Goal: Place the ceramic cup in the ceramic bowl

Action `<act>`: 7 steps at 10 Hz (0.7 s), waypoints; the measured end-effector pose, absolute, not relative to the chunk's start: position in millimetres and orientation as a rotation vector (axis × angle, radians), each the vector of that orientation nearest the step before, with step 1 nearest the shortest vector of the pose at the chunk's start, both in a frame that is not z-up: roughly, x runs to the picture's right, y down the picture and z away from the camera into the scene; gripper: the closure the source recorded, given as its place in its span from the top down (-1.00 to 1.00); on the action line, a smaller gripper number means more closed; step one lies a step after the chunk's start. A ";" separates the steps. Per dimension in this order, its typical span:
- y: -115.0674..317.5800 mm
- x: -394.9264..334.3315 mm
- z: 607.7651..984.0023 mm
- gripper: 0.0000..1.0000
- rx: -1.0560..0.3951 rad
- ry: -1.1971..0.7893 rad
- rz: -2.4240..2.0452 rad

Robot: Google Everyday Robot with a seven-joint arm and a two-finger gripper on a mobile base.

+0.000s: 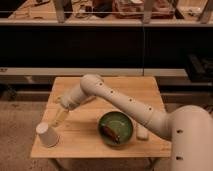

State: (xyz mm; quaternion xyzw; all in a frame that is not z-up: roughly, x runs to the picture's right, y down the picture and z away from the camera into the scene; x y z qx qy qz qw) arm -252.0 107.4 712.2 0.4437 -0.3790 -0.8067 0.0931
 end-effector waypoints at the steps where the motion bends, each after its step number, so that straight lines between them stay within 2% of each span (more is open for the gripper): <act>1: 107.3 -252.2 711.7 0.60 1.319 -1.126 -2.395; 3: 103.8 -260.8 706.0 0.60 1.364 -1.102 -2.381; 7: 120.9 -296.2 683.6 0.60 1.586 -1.096 -2.380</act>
